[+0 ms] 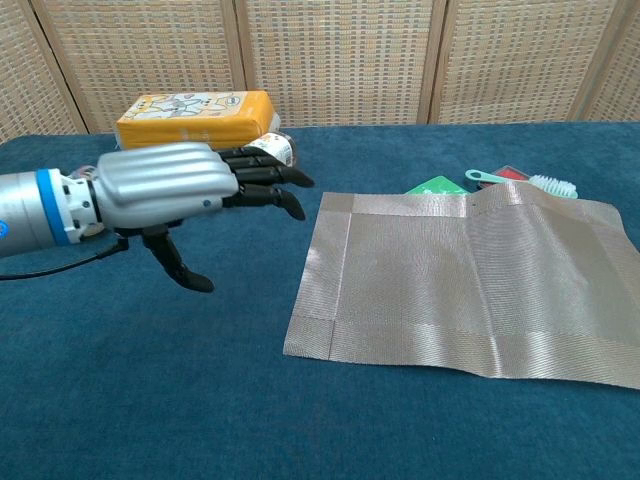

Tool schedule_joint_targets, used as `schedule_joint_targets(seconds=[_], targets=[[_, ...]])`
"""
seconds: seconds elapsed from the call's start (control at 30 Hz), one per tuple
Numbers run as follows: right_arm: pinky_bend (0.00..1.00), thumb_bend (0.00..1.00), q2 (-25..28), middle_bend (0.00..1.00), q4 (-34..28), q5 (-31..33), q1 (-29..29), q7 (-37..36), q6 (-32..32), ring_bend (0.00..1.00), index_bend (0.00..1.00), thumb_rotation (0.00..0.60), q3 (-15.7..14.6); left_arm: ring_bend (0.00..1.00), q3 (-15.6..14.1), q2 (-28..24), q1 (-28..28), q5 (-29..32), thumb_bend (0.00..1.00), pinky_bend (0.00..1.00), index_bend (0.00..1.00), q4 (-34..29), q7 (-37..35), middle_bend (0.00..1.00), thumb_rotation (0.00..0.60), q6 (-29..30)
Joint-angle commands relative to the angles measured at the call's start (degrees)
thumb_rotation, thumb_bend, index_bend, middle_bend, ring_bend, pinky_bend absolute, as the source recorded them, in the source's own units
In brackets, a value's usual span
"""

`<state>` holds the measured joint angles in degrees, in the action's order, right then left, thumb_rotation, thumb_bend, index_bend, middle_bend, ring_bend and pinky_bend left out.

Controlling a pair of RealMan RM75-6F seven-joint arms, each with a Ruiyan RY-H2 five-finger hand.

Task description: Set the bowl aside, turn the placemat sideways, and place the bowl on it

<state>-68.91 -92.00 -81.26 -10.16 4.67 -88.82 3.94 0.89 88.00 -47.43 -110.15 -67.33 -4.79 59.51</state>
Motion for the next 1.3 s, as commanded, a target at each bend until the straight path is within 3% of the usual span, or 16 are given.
schedule_joint_targets(seconds=[0.03, 0.5, 1.07, 1.3], targets=[[0.00, 0.00, 0.09, 0.00, 0.03, 0.01, 0.18, -0.14, 0.24, 0.00, 0.00, 0.600, 0.38, 0.00, -1.55, 5.17, -3.29, -1.45, 0.00, 0.00, 0.17, 5.70, -0.94, 0.00, 0.600, -1.27], [0.00, 0.00, 0.13, 0.00, 0.25, -0.41, 0.89, -0.50, 1.00, 0.00, 0.00, 0.600, 1.53, 0.00, -4.17, 14.79, -8.10, -0.02, 0.00, 0.00, 0.17, 17.44, -3.98, 0.00, 0.600, -3.07], [0.00, 0.00, 0.86, 0.00, -0.52, -1.59, 1.87, -1.51, 0.49, 0.00, 0.00, 0.600, 2.41, 0.00, -4.98, 20.49, -11.09, 2.52, 0.01, 0.00, 0.21, 22.86, -3.94, 0.00, 0.600, -3.31], [0.00, 0.00, 1.29, 0.00, -0.73, -1.72, 2.06, -2.55, 0.80, 0.00, 0.00, 0.600, 2.63, 0.00, -4.98, 20.60, -11.97, 3.31, 0.26, 0.00, 0.25, 22.38, -3.94, 0.00, 0.600, -3.09]])
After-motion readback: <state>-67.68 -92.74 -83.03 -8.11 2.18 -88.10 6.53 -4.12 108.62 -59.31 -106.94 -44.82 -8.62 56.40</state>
